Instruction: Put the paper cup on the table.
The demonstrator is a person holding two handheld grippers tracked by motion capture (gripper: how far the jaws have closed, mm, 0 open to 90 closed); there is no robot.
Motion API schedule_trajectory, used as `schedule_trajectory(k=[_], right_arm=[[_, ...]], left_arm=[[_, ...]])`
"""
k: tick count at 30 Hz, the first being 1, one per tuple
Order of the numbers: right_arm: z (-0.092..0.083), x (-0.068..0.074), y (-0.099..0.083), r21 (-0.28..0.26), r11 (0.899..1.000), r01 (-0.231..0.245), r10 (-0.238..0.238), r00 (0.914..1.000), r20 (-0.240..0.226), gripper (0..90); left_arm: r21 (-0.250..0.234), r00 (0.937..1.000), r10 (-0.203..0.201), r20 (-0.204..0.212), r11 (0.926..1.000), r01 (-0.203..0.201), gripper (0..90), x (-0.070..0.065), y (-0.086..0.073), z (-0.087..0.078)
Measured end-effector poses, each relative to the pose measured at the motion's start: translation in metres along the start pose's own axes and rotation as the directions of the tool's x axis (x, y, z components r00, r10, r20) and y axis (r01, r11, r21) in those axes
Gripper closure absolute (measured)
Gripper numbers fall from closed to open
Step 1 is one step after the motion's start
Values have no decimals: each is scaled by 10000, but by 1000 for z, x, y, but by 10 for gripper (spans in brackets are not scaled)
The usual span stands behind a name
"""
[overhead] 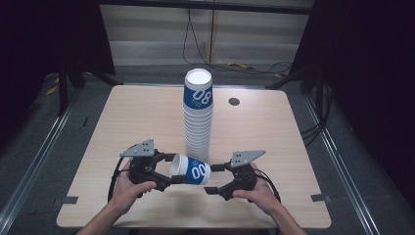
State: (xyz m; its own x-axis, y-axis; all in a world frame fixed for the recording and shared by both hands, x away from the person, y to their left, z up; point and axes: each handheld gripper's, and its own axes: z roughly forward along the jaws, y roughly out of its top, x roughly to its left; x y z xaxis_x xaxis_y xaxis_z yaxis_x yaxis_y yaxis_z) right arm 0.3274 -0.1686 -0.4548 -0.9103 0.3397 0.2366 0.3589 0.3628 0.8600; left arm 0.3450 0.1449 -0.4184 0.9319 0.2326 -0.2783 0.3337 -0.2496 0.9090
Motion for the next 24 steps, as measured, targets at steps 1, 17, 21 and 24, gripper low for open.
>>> schedule_trajectory(k=[1,17,21,24], right_arm=[[-1,-1,0,-36,10000,-36,36,10000,41,176],[-16,-4,-1,-67,9999,-85,87,9992,381,177],[-16,-7,0,-36,10000,-92,94,9988,484,177],[-15,-7,1,-26,9999,-99,100,9988,473,177]], left_arm=[[112,9999,-121,45,9999,120,182,0,1,-2],[864,9963,-118,-849,9961,192,182,7,1,-19],[957,9932,-37,-1168,9953,150,183,11,2,-28],[937,9885,55,-1510,9956,87,181,14,2,-34]])
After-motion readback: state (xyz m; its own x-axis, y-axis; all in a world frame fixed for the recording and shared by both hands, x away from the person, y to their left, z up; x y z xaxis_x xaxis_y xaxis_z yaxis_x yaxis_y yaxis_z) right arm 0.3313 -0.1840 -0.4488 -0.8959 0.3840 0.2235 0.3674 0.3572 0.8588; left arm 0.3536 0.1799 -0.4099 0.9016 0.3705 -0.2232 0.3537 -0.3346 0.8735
